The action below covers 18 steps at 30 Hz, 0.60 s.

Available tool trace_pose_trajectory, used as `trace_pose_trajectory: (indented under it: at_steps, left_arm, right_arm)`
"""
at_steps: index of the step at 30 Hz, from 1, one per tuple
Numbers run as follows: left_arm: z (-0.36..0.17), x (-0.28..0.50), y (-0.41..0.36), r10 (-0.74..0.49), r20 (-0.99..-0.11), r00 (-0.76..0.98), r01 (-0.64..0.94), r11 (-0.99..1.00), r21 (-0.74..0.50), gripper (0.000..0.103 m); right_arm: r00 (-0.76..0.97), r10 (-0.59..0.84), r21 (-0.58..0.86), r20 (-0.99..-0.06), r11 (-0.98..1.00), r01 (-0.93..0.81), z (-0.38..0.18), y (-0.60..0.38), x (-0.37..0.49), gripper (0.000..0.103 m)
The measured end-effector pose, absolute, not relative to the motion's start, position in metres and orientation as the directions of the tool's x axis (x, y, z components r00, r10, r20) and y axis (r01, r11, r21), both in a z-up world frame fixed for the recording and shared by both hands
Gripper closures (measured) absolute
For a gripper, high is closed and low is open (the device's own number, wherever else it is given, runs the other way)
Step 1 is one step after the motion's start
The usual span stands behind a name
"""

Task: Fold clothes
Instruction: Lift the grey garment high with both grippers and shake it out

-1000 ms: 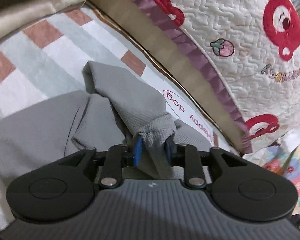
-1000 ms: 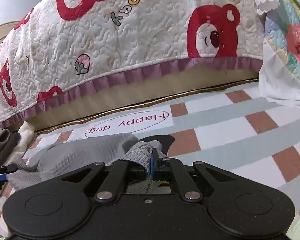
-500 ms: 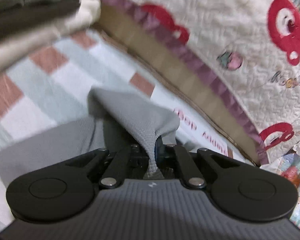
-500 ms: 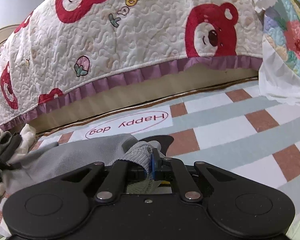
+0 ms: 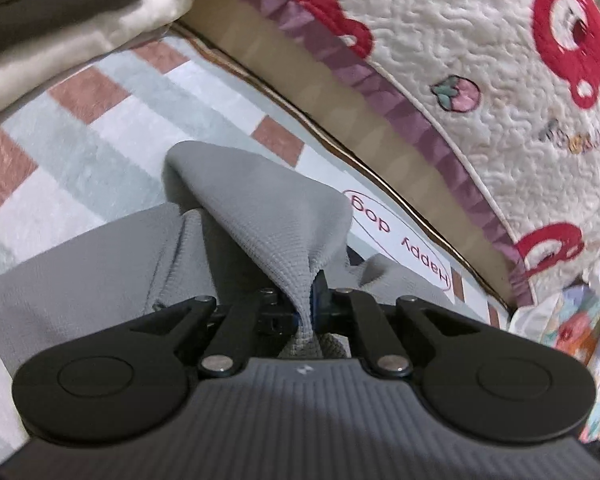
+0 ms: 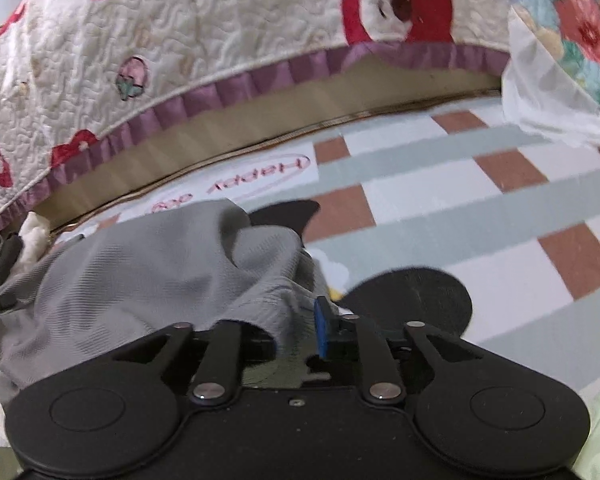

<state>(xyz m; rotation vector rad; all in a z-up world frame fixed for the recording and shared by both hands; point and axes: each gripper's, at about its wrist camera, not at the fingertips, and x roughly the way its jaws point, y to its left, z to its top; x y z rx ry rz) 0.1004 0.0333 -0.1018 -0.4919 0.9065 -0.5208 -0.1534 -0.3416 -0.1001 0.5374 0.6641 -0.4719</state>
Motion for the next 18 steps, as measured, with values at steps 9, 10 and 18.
trace_pose_trajectory:
  at_steps: [9, 10, 18]
  left_arm:
    - [-0.138, 0.12, 0.026, -0.612, -0.659, 0.438, 0.169, 0.776, -0.608, 0.069]
    - [-0.14, 0.122, 0.026, -0.6, -0.66, 0.452, 0.175, 0.785, -0.595, 0.072]
    - [-0.053, 0.064, 0.063, -0.555, -0.503, 0.663, 0.319, 0.817, -0.481, 0.099]
  right_arm:
    - [0.718, -0.15, 0.459, -0.68, 0.676, 0.576, -0.14, -0.357, -0.147, 0.054]
    - [0.727, -0.151, 0.461, -0.67, 0.683, 0.567, -0.14, -0.358, -0.143, 0.053]
    - [0.894, -0.133, 0.531, -0.429, 0.763, 0.369, -0.048, -0.352, -0.161, 0.093]
